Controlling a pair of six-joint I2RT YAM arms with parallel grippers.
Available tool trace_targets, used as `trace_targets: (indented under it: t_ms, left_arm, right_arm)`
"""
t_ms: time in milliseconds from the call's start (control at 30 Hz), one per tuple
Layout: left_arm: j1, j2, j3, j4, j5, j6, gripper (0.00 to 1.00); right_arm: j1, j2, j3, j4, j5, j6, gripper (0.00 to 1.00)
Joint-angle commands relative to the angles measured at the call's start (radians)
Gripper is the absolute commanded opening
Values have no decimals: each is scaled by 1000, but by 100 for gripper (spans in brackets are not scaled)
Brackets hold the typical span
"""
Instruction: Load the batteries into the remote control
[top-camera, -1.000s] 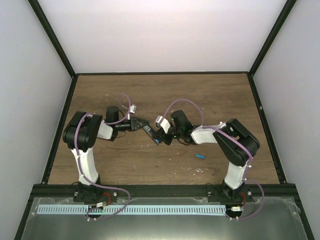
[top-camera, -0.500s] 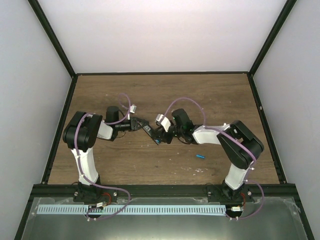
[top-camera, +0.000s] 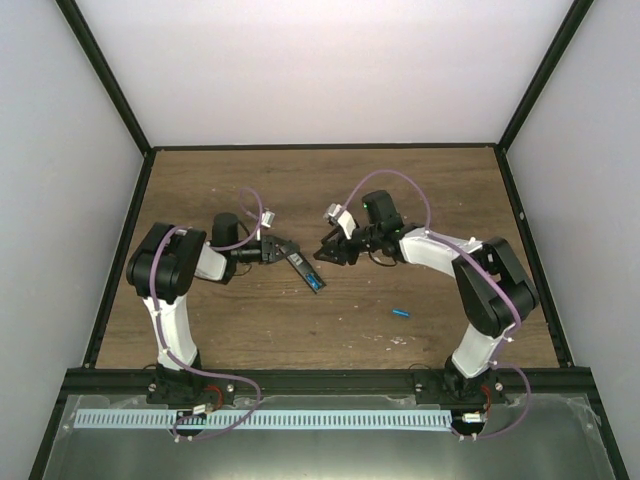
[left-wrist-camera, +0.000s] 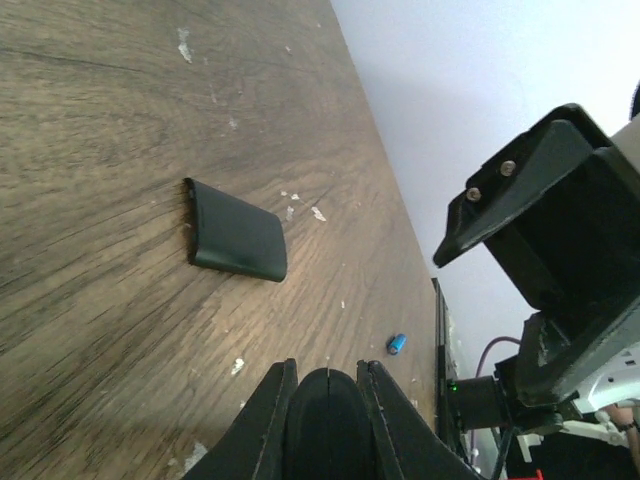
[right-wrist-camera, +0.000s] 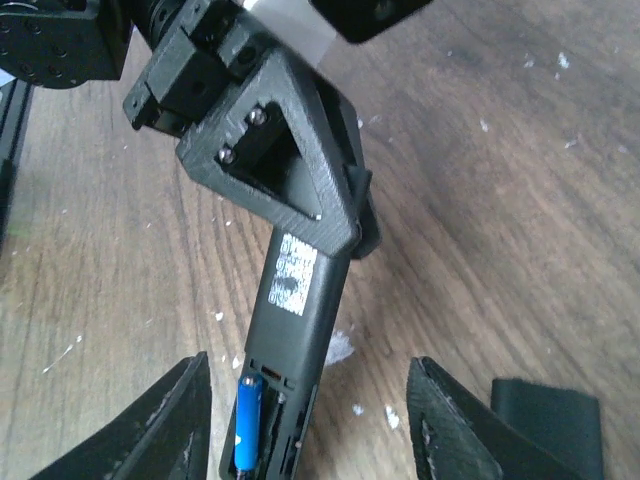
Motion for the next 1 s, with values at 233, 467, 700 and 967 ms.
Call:
trace_targets:
  t_ms: [233, 467, 700, 967]
  left_arm:
    - [-11, 77, 13, 316, 93, -262, 0]
    - [-11, 96, -1, 497, 101, -417, 0]
    - [-15, 82, -23, 528, 85, -430, 0]
    - [-33, 11, -34, 398, 41, -333, 0]
  right_arm:
    - [-22, -11, 49, -284, -131, 58, 47]
    - [-41, -12, 65, -346, -220, 86, 50]
    - [-63, 57, 170, -466, -267, 118, 51]
    - [-65, 112, 231, -529, -288, 140, 53]
